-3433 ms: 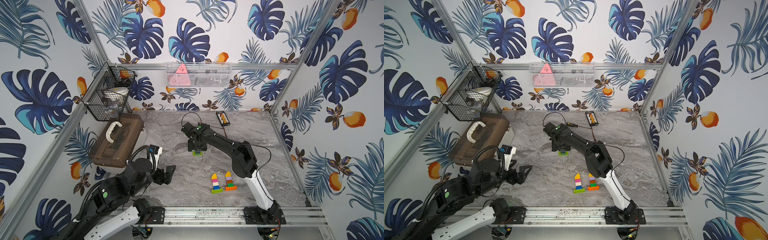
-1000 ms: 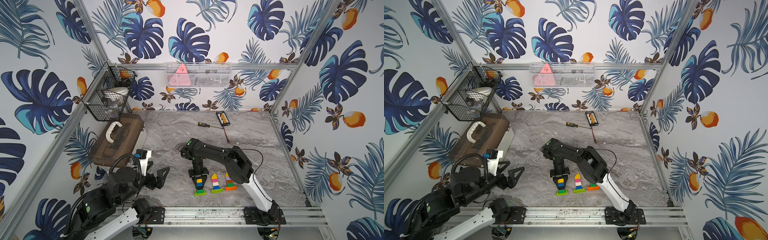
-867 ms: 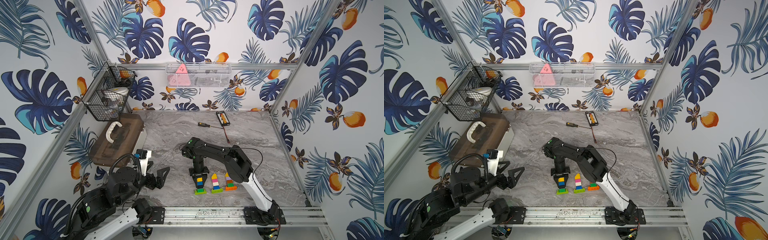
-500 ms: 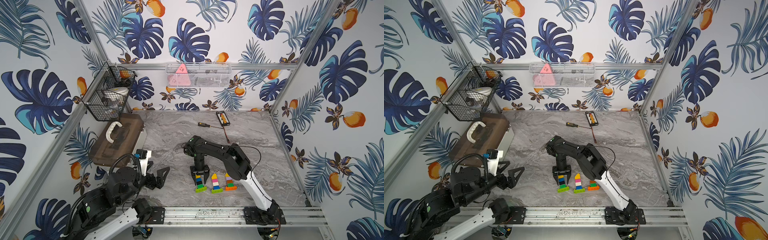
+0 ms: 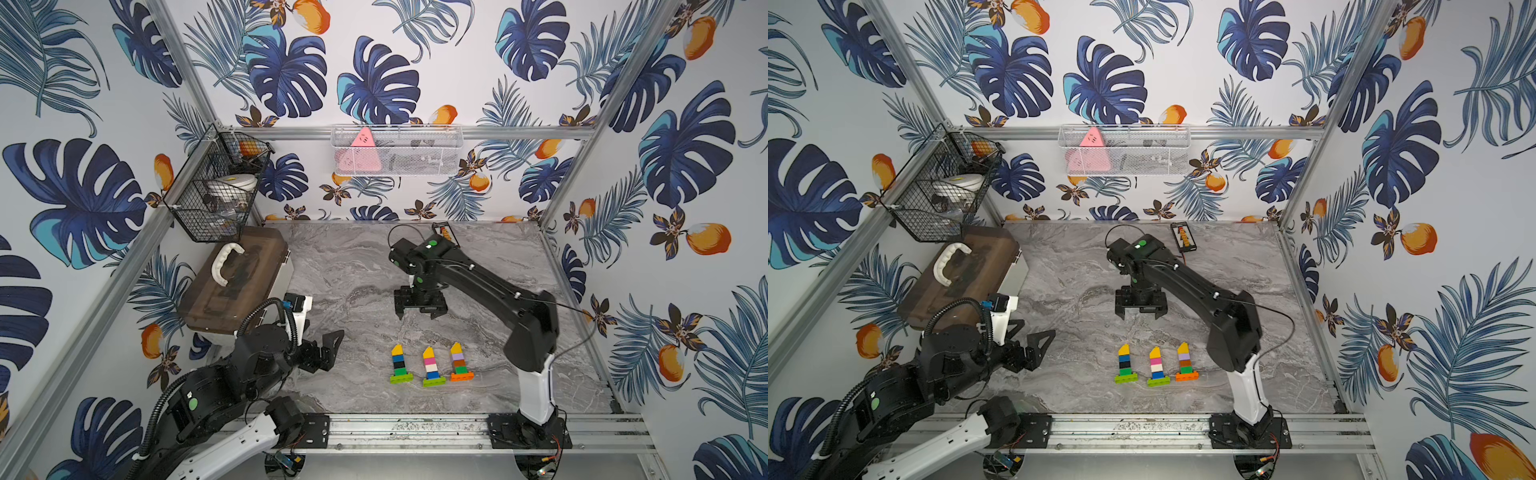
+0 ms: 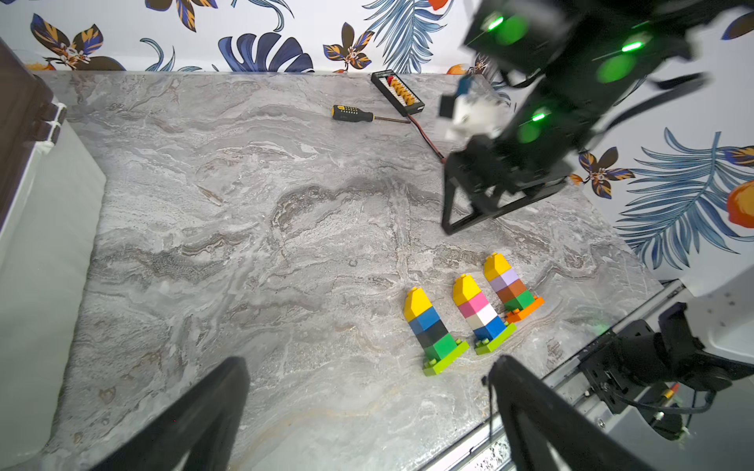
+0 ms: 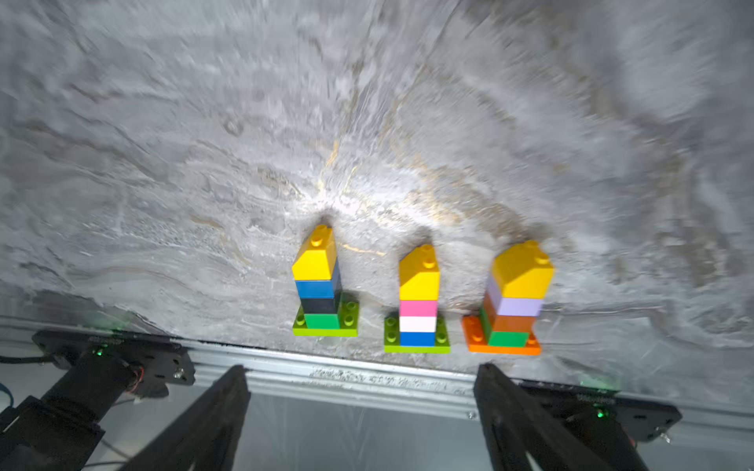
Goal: Assemble the number 1 with lego
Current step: Place the lego brick at the center of the board, then reset both arms
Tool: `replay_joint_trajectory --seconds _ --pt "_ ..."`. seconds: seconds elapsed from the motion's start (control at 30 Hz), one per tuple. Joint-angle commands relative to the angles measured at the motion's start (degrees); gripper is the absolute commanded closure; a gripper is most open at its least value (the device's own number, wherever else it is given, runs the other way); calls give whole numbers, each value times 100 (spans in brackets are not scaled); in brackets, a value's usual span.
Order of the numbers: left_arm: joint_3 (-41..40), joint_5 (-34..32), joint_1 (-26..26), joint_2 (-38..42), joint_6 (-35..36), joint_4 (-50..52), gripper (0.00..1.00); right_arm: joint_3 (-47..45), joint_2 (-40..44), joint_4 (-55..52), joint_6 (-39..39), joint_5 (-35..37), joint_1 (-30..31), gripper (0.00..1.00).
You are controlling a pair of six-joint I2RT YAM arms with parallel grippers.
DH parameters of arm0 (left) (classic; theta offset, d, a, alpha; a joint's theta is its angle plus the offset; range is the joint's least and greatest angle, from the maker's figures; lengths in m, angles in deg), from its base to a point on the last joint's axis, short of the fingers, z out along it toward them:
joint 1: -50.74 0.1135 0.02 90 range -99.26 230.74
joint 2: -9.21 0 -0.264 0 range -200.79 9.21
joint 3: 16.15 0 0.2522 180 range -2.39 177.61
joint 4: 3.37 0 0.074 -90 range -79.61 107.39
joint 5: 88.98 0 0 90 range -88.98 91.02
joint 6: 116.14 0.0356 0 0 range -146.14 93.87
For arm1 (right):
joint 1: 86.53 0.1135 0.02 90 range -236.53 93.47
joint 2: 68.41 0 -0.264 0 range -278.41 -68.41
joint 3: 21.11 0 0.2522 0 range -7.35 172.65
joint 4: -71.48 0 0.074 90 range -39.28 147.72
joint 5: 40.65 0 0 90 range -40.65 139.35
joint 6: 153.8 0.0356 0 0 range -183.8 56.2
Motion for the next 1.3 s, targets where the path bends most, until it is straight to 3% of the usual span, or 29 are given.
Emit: replay_joint_trajectory --seconds 0.0,0.13,0.27,0.33,0.47,0.53,0.63,0.8,0.9,1.07,1.2,1.27 --pt "-65 -273 4 -222 -270 -656 1 -1126 1395 1508 98 2281 -95 4" --pt "-277 -1394 20 -977 -317 -1556 1 -3682 3438 4076 -601 4221 -371 0" --pt "-825 -2513 225 -2121 827 -2981 1 -6287 4826 7644 -2563 4916 -638 0" --pt "-1236 -2404 712 -2568 1501 -3994 1 -7127 4971 8907 -3255 5173 -752 0" --pt "-1880 -1434 2265 -3061 1672 -5037 1 -8198 4914 10236 -3420 4978 -1095 0" --pt "-2334 -1511 2577 -3171 2028 -5862 1 -8805 4799 11173 -3721 4938 -1188 0" --pt "-2879 -1258 2771 -3431 2639 -7044 1 -9436 4540 12350 -3952 4750 -1411 0" --pt "-3484 -1088 3177 -4160 2534 -9052 1 -9884 3683 13646 -3875 4205 -1973 0" --pt "-3437 -711 3371 -4765 2679 -9573 1 -9932 2983 14447 -3730 3865 -2218 0" --pt "-3302 -192 3555 -5793 2689 -10150 1 -9577 1925 15333 -4490 3638 -2457 0" --pt "-3565 86 3694 -6263 2625 -10920 1 -9701 968 16526 -4295 2609 -3045 0" --pt "-3607 302 3695 -6450 2753 -11275 1 -9485 951 15873 -4402 2167 -3057 0"
